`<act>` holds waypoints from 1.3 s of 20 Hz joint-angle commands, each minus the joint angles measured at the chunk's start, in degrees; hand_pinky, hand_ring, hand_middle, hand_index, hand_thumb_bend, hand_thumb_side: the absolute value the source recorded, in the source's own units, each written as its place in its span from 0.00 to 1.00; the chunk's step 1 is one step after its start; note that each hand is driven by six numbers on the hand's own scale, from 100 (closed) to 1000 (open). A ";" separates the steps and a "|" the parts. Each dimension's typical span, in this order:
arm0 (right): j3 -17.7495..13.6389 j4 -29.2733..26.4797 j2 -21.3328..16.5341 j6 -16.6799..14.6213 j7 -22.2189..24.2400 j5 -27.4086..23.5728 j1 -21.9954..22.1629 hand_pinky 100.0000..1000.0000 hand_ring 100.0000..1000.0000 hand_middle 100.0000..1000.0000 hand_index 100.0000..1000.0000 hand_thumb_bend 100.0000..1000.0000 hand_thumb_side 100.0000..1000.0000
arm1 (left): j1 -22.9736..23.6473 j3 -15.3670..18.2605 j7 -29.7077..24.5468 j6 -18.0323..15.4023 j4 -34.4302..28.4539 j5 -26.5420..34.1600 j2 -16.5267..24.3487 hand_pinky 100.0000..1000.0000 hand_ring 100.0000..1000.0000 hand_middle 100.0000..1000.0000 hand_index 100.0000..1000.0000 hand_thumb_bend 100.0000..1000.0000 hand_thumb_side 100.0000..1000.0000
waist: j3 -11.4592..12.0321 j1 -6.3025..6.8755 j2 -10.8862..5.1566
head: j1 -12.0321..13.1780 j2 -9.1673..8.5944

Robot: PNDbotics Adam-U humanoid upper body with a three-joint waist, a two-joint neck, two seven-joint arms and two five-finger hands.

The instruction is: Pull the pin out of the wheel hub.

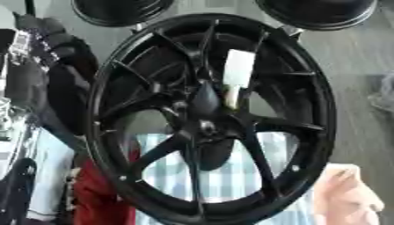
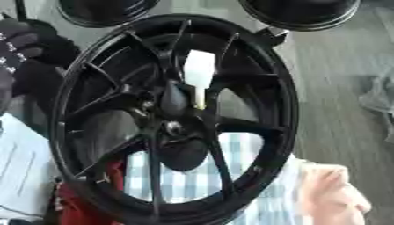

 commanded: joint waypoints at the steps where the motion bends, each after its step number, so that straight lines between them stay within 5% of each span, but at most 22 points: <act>1: -0.17 -1.36 -1.65 0.12 -0.07 0.24 -0.16 0.67 0.71 0.68 0.89 0.00 0.60 | -0.53 0.45 0.03 -0.20 -1.35 -0.03 0.59 0.72 0.75 0.72 0.77 0.14 0.74 | 0.06 -0.13 -1.16 | -0.03 -0.27; 14: -0.06 -1.18 -3.80 0.35 0.28 -0.69 -1.83 0.68 0.73 0.70 0.90 0.00 0.59 | -0.48 0.56 0.10 -0.17 -1.33 0.27 1.29 0.72 0.75 0.72 0.77 0.14 0.75 | 0.13 -0.57 -1.03 | 0.37 -0.71; 26: 4.26 -8.52 -29.02 0.14 11.42 2.17 -0.14 0.74 0.76 0.73 0.89 0.00 0.44 | 0.09 0.38 -0.21 0.05 -0.96 -0.01 2.62 0.72 0.75 0.72 0.77 0.14 0.75 | -0.44 -2.39 -1.88 | 0.82 -0.20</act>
